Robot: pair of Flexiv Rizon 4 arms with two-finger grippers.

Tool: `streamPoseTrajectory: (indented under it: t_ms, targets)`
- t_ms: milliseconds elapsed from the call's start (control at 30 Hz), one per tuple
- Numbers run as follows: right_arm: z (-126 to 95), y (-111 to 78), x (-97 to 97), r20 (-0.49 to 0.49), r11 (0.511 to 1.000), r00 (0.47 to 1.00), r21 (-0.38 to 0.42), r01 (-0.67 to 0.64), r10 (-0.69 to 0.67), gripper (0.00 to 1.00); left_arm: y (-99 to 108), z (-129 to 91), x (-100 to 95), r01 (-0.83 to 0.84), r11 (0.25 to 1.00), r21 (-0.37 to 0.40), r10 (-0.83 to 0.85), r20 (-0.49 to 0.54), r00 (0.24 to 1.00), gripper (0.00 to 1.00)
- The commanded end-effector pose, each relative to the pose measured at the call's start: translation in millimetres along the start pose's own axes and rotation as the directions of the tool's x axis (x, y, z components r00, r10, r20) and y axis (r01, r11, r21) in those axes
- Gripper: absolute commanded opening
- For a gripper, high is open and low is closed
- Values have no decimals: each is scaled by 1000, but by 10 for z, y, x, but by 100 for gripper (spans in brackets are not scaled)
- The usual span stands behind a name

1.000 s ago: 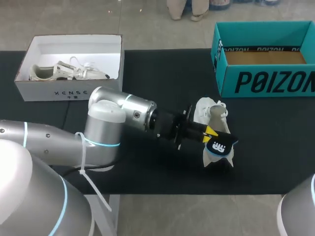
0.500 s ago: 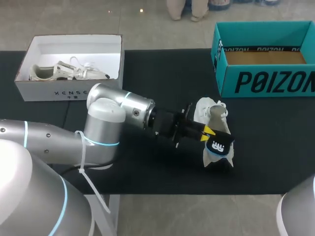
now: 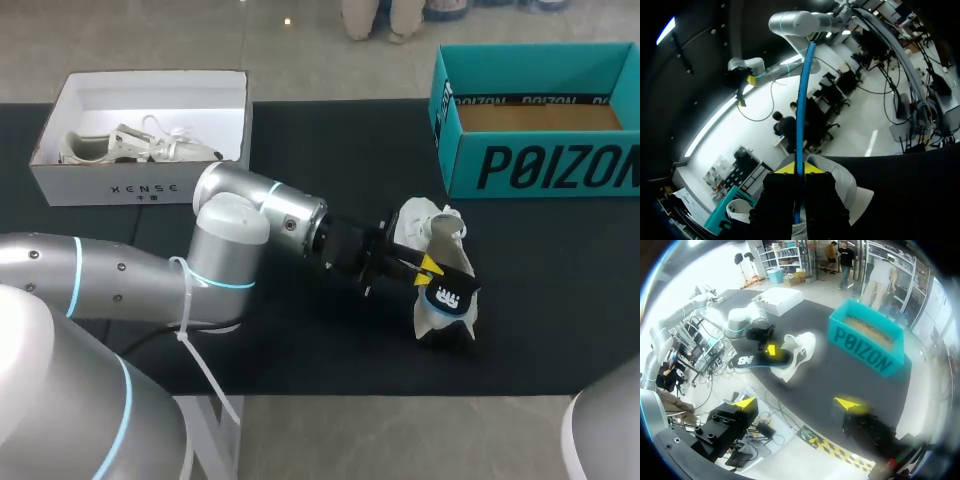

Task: Take the shoe out of the shoebox, open the shoe tongue, remove and reinsert the insole, then place the shoe into the shoebox

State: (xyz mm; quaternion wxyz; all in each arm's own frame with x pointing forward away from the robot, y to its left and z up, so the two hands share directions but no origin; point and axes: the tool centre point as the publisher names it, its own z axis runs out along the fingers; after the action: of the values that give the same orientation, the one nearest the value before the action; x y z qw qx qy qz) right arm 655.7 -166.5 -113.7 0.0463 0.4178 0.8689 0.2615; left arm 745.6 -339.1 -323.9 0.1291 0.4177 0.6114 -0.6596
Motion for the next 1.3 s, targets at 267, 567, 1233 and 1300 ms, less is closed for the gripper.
streamPoseTrajectory:
  t_ms: [267, 567, 1233, 1300]
  targets:
    - [7, -86, 41, 10, 999, 1000, -36, 0, 0, 100, 185, -122, -81, -17, 997, -78, 11, -80, 997, 0]
    - [7, -86, 41, 10, 999, 1000, -36, 0, 0, 100, 370, -100, -11, -86, 986, -144, 63, -155, 986, 0]
    - [7, -86, 41, 10, 999, 1000, -36, 0, 0, 100, 476, -206, -111, -167, 955, -243, 150, -88, 985, 73]
    - [7, -86, 41, 10, 999, 1000, -36, 0, 0, 100, 444, -207, -135, -171, 955, -242, 155, -85, 984, 53]
